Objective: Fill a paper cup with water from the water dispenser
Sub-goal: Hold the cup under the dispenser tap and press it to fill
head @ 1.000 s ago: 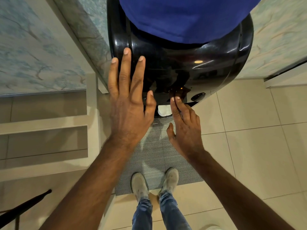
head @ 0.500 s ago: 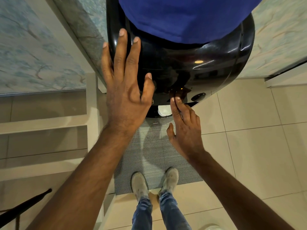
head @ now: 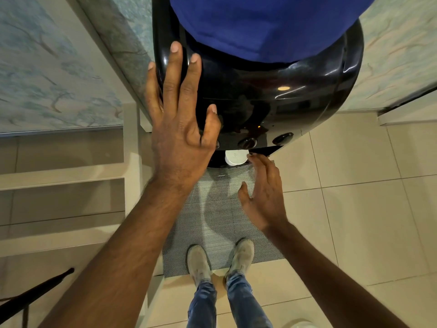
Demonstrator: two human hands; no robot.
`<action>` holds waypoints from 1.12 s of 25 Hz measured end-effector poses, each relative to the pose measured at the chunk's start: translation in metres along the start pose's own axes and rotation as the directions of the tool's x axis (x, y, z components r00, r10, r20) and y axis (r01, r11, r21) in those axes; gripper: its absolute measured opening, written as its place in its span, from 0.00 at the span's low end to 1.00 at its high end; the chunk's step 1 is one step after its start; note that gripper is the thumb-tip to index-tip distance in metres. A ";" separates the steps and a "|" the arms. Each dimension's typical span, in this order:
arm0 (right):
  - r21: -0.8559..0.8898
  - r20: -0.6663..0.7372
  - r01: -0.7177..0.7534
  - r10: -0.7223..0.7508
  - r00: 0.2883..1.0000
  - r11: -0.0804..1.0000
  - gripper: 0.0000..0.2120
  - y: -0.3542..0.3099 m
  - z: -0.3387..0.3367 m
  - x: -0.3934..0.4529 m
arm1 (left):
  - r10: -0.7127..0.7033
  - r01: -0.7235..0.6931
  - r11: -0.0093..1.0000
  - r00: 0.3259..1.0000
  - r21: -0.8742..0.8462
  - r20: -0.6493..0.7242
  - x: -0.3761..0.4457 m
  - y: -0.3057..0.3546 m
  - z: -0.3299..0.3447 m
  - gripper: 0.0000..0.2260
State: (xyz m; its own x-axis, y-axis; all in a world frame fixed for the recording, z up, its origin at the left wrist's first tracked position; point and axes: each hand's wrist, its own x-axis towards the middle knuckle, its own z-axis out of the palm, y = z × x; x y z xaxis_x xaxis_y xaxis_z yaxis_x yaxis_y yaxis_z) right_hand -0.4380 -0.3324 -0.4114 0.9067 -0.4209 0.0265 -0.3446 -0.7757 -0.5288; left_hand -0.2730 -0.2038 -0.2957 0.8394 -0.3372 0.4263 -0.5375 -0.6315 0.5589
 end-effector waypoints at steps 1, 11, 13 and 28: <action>0.077 0.023 -0.087 0.085 0.996 0.993 0.34 0.001 0.003 0.003 | -0.005 0.005 1.000 1.000 -0.001 0.000 0.000 0.000 0.000 0.30; 0.259 0.224 -0.453 0.404 0.887 0.853 0.48 0.046 0.068 0.055 | 0.006 -0.006 1.000 1.000 -0.011 0.005 -0.001 -0.004 0.004 0.29; 0.256 0.196 -0.444 0.404 0.894 0.859 0.44 0.050 0.079 0.064 | 0.012 -0.012 1.000 1.000 -0.022 0.002 -0.002 -0.005 0.005 0.28; 0.541 0.128 -0.392 0.388 0.913 0.744 0.29 0.054 0.098 0.072 | -0.007 0.006 1.000 1.000 -0.024 -0.014 -0.005 -0.001 0.006 0.28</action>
State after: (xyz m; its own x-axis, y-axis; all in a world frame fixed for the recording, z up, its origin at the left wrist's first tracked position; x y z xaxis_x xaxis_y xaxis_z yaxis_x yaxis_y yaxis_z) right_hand -0.3671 -0.3588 -0.5208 0.7254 -0.6246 -0.2893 -0.4801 -0.1578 -0.8629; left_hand -0.2762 -0.2057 -0.3025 0.8417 -0.3230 0.4327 -0.5340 -0.6168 0.5782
